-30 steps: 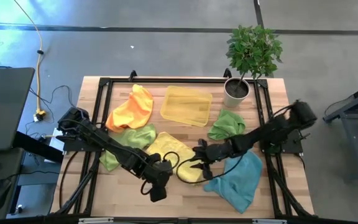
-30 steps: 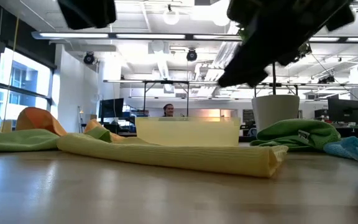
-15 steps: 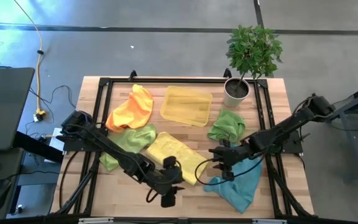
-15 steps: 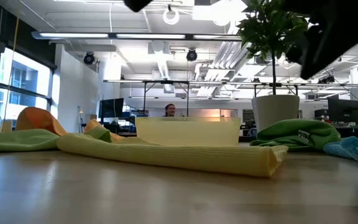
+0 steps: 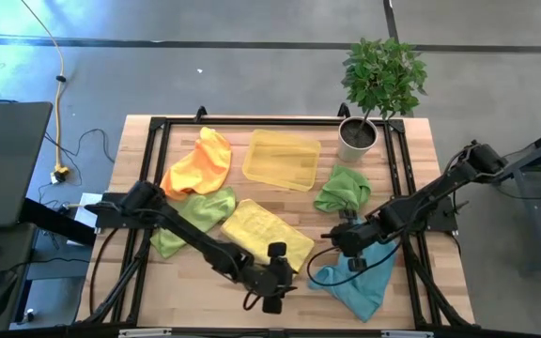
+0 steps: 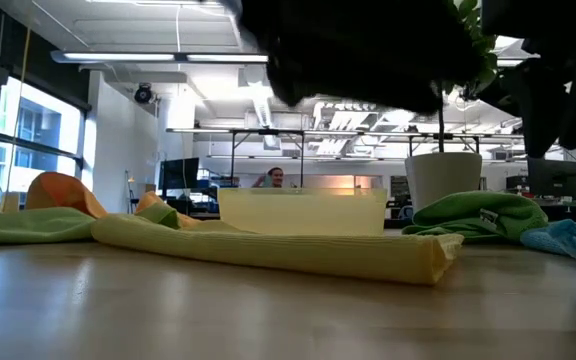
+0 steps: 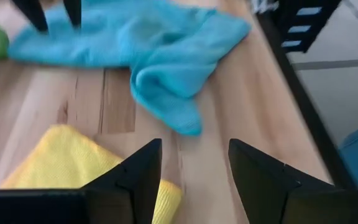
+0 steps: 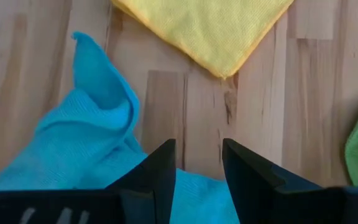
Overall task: Fold microfiber towels
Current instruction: Fold the yellow microfiber towel
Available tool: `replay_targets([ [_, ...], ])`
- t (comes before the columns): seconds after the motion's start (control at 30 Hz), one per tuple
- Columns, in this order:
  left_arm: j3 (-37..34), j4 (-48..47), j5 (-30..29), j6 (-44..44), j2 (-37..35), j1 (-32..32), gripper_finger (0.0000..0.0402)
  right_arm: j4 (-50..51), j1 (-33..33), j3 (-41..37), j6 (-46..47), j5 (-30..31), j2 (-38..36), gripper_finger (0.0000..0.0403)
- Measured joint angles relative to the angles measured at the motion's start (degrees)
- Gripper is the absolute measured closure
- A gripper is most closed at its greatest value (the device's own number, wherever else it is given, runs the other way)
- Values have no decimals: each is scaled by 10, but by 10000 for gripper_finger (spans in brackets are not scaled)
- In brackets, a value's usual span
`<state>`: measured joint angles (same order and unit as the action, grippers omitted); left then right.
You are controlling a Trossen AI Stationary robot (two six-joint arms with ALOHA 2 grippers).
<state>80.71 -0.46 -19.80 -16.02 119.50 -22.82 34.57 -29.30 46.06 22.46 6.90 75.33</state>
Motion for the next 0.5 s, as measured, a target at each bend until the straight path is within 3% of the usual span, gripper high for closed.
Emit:
replay_targets([
  [0.3,0,-3,38,-14,44,14,227,21,0,0,0,0,0,281],
  [0.5,0,-45,20,-7,45,18,228,21,0,0,0,0,0,281],
])
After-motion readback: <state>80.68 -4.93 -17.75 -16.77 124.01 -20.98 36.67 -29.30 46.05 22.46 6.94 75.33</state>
